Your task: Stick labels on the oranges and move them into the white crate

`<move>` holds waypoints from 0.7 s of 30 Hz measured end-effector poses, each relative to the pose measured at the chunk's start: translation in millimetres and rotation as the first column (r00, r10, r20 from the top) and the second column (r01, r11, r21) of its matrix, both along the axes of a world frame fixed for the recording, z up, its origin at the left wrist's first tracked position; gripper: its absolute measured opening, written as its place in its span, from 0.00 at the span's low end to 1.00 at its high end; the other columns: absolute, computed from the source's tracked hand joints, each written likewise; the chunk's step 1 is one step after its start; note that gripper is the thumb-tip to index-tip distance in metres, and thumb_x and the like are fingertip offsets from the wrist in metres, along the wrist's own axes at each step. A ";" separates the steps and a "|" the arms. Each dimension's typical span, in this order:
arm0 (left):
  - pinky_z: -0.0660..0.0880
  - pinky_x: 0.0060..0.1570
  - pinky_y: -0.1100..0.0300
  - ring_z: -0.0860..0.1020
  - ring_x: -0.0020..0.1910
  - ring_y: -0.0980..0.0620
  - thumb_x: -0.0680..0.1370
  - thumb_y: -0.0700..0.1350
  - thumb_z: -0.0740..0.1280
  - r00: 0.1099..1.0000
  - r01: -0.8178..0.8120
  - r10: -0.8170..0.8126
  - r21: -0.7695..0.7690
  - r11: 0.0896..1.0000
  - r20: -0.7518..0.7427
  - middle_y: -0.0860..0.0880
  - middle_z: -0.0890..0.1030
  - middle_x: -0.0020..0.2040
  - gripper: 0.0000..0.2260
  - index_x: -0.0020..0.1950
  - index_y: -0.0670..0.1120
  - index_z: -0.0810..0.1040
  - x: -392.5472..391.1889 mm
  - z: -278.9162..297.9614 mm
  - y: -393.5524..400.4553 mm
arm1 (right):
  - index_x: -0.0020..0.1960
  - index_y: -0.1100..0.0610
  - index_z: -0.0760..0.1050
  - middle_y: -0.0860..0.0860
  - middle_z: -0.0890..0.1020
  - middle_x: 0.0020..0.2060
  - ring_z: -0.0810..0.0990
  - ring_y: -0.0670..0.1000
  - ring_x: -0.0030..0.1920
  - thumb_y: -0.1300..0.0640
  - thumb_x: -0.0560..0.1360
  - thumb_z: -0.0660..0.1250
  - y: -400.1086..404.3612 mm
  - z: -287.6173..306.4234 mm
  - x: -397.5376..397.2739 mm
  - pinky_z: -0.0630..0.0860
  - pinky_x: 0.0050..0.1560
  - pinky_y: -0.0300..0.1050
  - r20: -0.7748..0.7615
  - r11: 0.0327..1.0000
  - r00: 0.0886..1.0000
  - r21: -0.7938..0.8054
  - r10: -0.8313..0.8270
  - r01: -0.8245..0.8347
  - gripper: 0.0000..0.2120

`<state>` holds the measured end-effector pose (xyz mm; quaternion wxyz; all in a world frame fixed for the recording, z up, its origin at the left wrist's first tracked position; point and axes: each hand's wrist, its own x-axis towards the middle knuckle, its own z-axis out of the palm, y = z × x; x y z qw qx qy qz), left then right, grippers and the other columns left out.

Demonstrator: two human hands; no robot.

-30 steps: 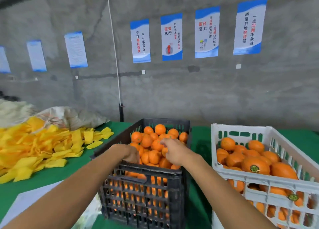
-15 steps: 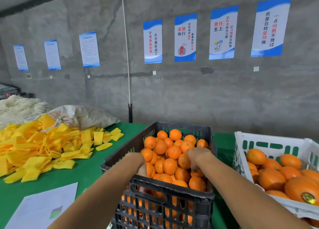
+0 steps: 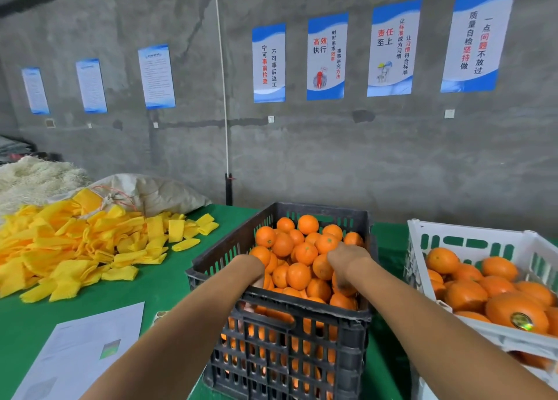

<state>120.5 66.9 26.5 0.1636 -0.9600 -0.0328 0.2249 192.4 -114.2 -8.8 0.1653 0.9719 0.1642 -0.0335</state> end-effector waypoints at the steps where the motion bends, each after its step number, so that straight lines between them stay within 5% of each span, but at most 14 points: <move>1: 0.61 0.75 0.50 0.61 0.81 0.41 0.87 0.50 0.59 0.999 -0.035 0.035 -0.007 0.999 -0.018 0.43 0.60 0.83 0.26 0.83 0.43 0.59 2.4 -5.1 5.2 | 0.64 0.57 0.77 0.57 0.74 0.66 0.77 0.59 0.62 0.61 0.78 0.68 0.5 0.6 -5.0 0.75 0.49 0.50 0.029 1.000 0.999 0.000 0.019 -0.019 0.14; 4: 0.67 0.72 0.45 0.68 0.77 0.39 0.84 0.55 0.65 0.998 -0.063 0.062 -0.063 0.996 -0.008 0.43 0.66 0.80 0.26 0.79 0.47 0.68 6.6 -12.9 16.0 | 0.62 0.56 0.78 0.55 0.75 0.65 0.76 0.59 0.63 0.55 0.81 0.67 4.1 2.7 -20.5 0.75 0.52 0.52 0.022 1.000 0.999 0.010 0.029 -0.029 0.11; 7: 0.77 0.62 0.48 0.78 0.62 0.42 0.74 0.59 0.74 0.983 -0.027 0.096 -0.392 0.920 0.157 0.44 0.76 0.67 0.29 0.68 0.45 0.73 0.9 -16.9 13.1 | 0.41 0.56 0.74 0.53 0.77 0.45 0.76 0.56 0.47 0.51 0.80 0.65 3.9 4.4 -39.7 0.75 0.47 0.49 -0.063 0.985 0.997 0.173 0.034 -0.022 0.12; 11: 0.77 0.45 0.54 0.78 0.50 0.50 0.69 0.56 0.78 0.850 0.274 0.170 -0.695 0.665 0.498 0.50 0.78 0.55 0.30 0.66 0.53 0.70 -34.6 -13.3 -4.4 | 0.34 0.52 0.67 0.49 0.71 0.31 0.75 0.57 0.39 0.51 0.84 0.56 -5.9 15.4 -77.7 0.71 0.39 0.47 0.269 0.860 0.963 0.487 0.017 -0.151 0.20; 16: 0.79 0.57 0.58 0.77 0.60 0.59 0.67 0.59 0.77 0.591 0.684 0.198 -0.617 0.390 0.782 0.60 0.75 0.65 0.33 0.70 0.61 0.69 -88.1 -23.8 -27.7 | 0.45 0.51 0.77 0.49 0.80 0.37 0.80 0.51 0.38 0.48 0.86 0.55 -32.5 10.6 -125.9 0.76 0.38 0.50 0.444 0.389 0.896 0.826 -0.002 -0.408 0.16; 21: 0.80 0.50 0.66 0.76 0.65 0.59 0.70 0.54 0.79 0.449 0.858 0.202 -0.483 0.176 0.871 0.66 0.73 0.67 0.31 0.71 0.62 0.70 -135.2 -47.7 -62.5 | 0.57 0.51 0.80 0.44 0.84 0.48 0.82 0.41 0.48 0.50 0.87 0.57 -60.4 -20.7 -184.2 0.76 0.45 0.33 0.583 0.016 0.810 0.812 -0.072 -0.583 0.13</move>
